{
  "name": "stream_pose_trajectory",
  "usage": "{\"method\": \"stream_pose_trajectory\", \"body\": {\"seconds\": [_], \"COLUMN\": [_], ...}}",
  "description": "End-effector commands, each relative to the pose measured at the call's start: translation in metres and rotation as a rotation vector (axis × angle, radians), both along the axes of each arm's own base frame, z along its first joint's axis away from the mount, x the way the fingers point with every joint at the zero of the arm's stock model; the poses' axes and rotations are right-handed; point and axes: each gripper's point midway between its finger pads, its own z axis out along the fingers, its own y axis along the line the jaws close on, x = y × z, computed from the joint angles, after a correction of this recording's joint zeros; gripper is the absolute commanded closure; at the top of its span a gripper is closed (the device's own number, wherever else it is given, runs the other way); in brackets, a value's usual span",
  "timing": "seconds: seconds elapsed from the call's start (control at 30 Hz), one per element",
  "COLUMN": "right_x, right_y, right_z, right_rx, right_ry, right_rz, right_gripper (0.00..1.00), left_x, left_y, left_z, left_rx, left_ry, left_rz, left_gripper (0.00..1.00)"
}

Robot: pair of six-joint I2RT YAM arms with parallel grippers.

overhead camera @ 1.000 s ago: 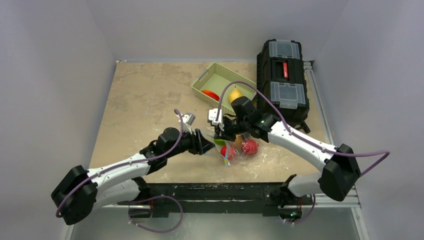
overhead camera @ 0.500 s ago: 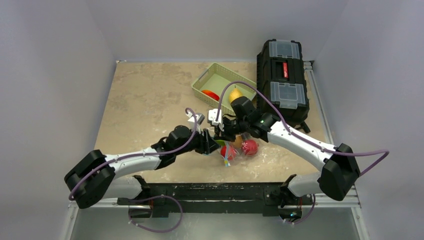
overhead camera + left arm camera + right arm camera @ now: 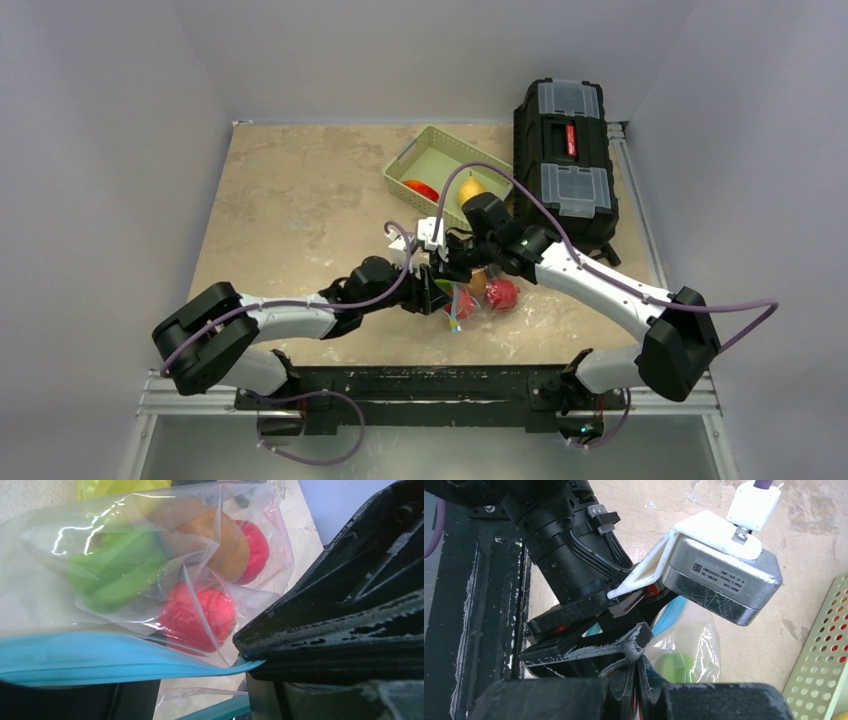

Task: Open the zip-top bag and remove the fake food
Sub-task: Pick up the fake fruit from the zipper food storage bag.

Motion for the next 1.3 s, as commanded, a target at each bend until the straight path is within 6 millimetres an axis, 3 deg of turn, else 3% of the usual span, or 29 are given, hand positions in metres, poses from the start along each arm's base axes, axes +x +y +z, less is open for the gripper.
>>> {"method": "stream_pose_trajectory", "body": {"seconds": [0.0,0.3,0.57,0.77,1.03,1.27], "right_x": [-0.002,-0.003,-0.003,-0.004,-0.004,-0.005], "right_y": [0.003,0.004,0.006,0.006,0.009,0.01], "right_z": [0.002,0.002,0.0,-0.001,-0.001,-0.002], "right_rx": [0.019,0.022,0.023,0.021,0.029,0.03], "right_ry": [0.008,0.015,0.025,0.036,0.046,0.056], "right_rz": [0.022,0.023,0.025,0.027,0.028,0.028], "right_gripper": [1.0,1.0,1.0,1.0,1.0,1.0], "left_x": [0.001,-0.001,0.003,0.004,0.008,0.013], "left_y": [-0.014,-0.01,-0.006,-0.013,-0.01,-0.015], "left_z": [0.02,0.003,-0.009,-0.011,-0.026,-0.024], "left_rx": [-0.11,-0.12,-0.084,-0.052,0.001,0.051], "left_ry": [-0.042,0.014,0.041,0.021,0.015,-0.09], "left_rz": [-0.013,0.039,0.11,0.097,0.136,0.119], "left_gripper": [0.41,0.3,0.26,0.2,0.2,0.2]}}
